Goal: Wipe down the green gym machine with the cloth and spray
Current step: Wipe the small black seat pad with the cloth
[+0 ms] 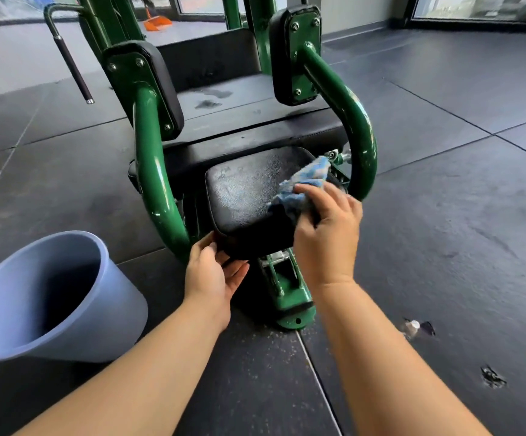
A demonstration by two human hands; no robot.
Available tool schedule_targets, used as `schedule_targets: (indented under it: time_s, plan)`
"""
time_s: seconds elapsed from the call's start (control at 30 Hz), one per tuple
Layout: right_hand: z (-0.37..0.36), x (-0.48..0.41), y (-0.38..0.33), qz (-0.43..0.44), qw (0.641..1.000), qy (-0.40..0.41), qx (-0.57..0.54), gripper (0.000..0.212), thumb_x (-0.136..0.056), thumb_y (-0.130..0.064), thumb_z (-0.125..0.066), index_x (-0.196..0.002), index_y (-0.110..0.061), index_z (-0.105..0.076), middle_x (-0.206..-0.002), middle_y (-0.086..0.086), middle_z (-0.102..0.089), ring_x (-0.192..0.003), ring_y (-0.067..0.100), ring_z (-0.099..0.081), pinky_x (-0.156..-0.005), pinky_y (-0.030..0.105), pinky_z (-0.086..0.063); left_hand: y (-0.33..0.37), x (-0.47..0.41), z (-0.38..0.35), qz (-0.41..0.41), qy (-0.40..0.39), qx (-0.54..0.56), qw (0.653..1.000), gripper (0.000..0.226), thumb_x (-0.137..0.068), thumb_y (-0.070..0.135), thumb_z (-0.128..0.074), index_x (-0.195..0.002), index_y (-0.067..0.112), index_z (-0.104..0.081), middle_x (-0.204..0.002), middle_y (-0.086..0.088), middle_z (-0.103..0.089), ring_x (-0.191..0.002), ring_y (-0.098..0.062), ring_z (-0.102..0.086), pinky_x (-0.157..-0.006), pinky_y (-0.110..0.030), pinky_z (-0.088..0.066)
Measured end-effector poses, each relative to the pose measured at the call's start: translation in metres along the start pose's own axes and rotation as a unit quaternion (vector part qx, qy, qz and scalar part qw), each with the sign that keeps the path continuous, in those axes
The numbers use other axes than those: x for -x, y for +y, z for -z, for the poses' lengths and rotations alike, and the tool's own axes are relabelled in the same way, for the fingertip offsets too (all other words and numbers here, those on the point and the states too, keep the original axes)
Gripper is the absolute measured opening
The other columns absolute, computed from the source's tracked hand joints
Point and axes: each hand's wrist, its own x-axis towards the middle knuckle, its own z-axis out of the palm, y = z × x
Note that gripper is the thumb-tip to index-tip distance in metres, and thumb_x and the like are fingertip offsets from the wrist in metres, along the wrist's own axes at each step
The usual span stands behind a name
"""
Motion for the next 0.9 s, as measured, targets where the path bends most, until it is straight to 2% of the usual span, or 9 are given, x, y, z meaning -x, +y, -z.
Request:
schedule_targets:
  time_s: [0.1, 0.23, 0.37, 0.53, 0.6, 0.63, 0.7, 0.8, 0.9]
  plan:
    - [-0.019, 0.023, -0.012, 0.076, 0.995, -0.057, -0.003, 0.035, -0.076, -0.016, -0.046, -0.092, -0.02, -0.077, -0.106, -0.007, -0.072, -0.098, 0.018, -0.05, -0.094, 0.019, -0.035, 0.0, 0.0, -0.001, 0.015, -0.013, 0.026, 0.999, 0.03, -0.101, 0.015, -0.031, -0.099, 0.028, -0.058, -0.093, -0.003, -0.067, -0.081, -0.018, -0.063, -0.071, -0.03, -0.05]
    - [-0.016, 0.036, -0.018, 0.158, 0.979, -0.13, -0.023, 0.033, -0.073, -0.009, -0.052, -0.092, -0.02, -0.077, -0.106, -0.007, -0.072, -0.097, 0.015, -0.051, -0.093, 0.024, -0.041, -0.002, -0.001, 0.008, 0.016, -0.068, 0.031, 0.997, 0.03, -0.1, 0.02, -0.04, -0.121, 0.024, -0.06, -0.106, -0.004, -0.071, -0.089, -0.019, -0.066, -0.078, -0.029, -0.05]
    - [0.002, 0.039, -0.005, 0.088, 0.993, -0.066, -0.036, 0.04, -0.074, -0.006, -0.048, -0.1, -0.02, -0.074, -0.113, -0.007, -0.068, -0.098, 0.017, -0.054, -0.093, 0.013, -0.036, -0.018, -0.001, 0.012, 0.055, -0.064, 0.008, 0.996, 0.025, -0.101, 0.03, -0.038, -0.116, 0.022, -0.057, -0.08, -0.003, -0.074, -0.078, -0.02, -0.065, -0.071, -0.028, -0.048]
    - [0.02, 0.051, 0.007, 0.046, 0.992, -0.073, -0.091, 0.042, -0.073, -0.012, -0.046, -0.104, -0.018, -0.074, -0.125, -0.004, -0.065, -0.114, 0.009, -0.057, -0.102, 0.016, -0.035, -0.05, 0.016, -0.004, 0.156, -0.144, 0.04, 0.976, 0.056, -0.095, 0.062, -0.026, -0.127, 0.026, -0.055, -0.12, -0.006, -0.064, -0.108, -0.019, -0.064, -0.101, -0.036, -0.044]
    - [0.022, 0.064, 0.023, 0.014, 0.994, -0.07, -0.088, 0.041, -0.074, -0.015, -0.044, -0.1, -0.016, -0.076, -0.123, -0.006, -0.065, -0.114, 0.006, -0.057, -0.102, 0.017, -0.037, -0.061, 0.02, -0.014, 0.166, -0.169, 0.053, 0.97, 0.045, -0.101, 0.049, -0.028, -0.11, 0.022, -0.063, -0.108, -0.003, -0.068, -0.091, -0.007, -0.069, -0.082, -0.022, -0.054]
    - [0.025, 0.071, 0.035, -0.009, 0.994, -0.074, -0.079, 0.042, -0.075, -0.017, -0.042, -0.099, -0.016, -0.076, -0.12, -0.008, -0.066, -0.114, 0.007, -0.058, -0.102, 0.017, -0.038, -0.067, 0.021, -0.019, 0.182, -0.183, 0.077, 0.963, 0.045, -0.1, 0.044, -0.029, -0.104, 0.021, -0.067, -0.103, -0.003, -0.07, -0.085, -0.008, -0.07, -0.074, -0.022, -0.057]
    - [0.037, 0.091, 0.064, -0.043, 0.992, -0.11, -0.043, 0.045, -0.077, -0.022, -0.038, -0.1, -0.018, -0.077, -0.119, -0.014, -0.063, -0.116, 0.008, -0.056, -0.104, 0.016, -0.036, -0.081, 0.025, -0.026, 0.231, -0.227, 0.109, 0.94, 0.048, -0.094, 0.047, -0.037, -0.099, 0.015, -0.072, -0.101, -0.004, -0.071, -0.087, -0.015, -0.07, -0.082, -0.031, -0.056]
    - [0.063, 0.114, 0.105, -0.054, 0.985, -0.156, 0.05, 0.049, -0.081, -0.027, -0.033, -0.106, -0.022, -0.075, -0.127, -0.011, -0.06, -0.118, 0.008, -0.047, -0.106, 0.024, -0.033, -0.107, 0.031, -0.029, 0.278, -0.262, -0.038, 0.923, 0.032, -0.081, 0.042, -0.058, -0.099, 0.017, -0.069, -0.09, -0.004, -0.071, -0.073, -0.015, -0.067, -0.07, -0.027, -0.056]
    - [0.097, 0.11, 0.143, -0.163, 0.981, -0.041, 0.1, 0.047, -0.081, -0.03, -0.039, -0.116, -0.019, -0.069, -0.127, 0.004, -0.06, -0.119, 0.02, -0.051, -0.104, 0.028, -0.033, -0.135, 0.03, -0.031, 0.254, -0.229, -0.135, 0.93, 0.009, -0.088, 0.017, -0.061, -0.096, 0.019, -0.062, -0.074, -0.005, -0.068, -0.053, -0.015, -0.06, -0.048, -0.02, -0.051]
